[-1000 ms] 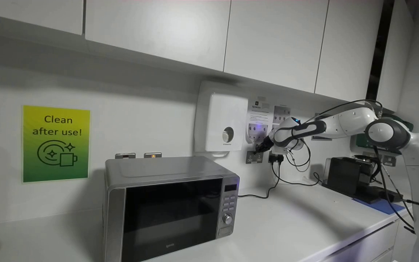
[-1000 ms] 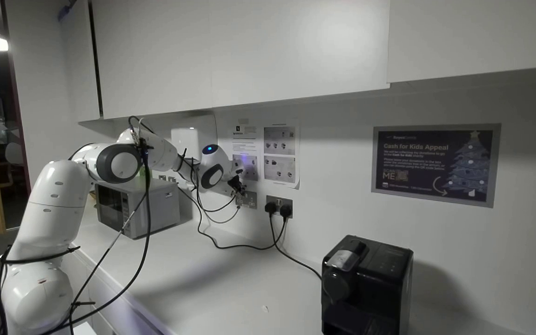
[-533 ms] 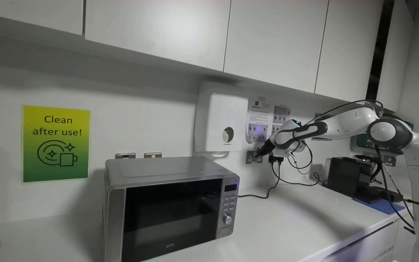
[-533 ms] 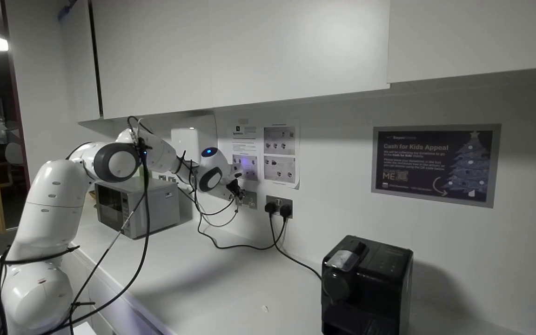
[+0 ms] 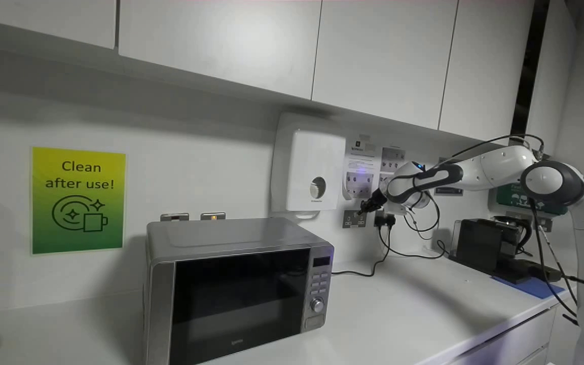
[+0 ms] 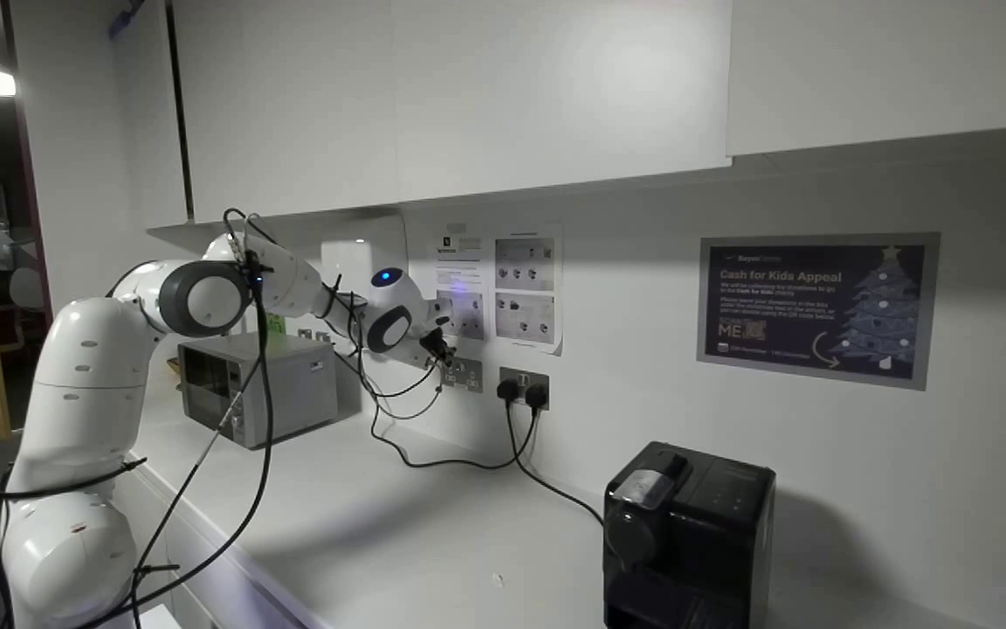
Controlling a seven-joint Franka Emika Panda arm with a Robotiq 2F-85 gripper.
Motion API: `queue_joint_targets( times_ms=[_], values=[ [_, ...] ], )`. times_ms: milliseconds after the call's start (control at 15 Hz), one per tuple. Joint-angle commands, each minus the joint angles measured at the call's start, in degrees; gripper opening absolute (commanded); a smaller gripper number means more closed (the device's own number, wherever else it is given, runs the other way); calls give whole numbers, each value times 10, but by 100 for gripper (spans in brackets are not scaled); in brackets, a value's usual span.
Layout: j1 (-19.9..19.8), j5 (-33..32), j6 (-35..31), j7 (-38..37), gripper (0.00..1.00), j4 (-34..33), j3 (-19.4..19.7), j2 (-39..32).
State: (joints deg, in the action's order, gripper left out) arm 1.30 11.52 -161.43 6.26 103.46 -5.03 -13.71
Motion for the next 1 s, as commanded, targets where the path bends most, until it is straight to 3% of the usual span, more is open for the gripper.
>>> queue_joint_targets(
  times_ms=[0, 933],
  values=[
    [-8, 13, -15, 11, 0, 20, -2, 26],
    [-8, -12, -10, -20, 0, 4, 17, 8]
  ],
)
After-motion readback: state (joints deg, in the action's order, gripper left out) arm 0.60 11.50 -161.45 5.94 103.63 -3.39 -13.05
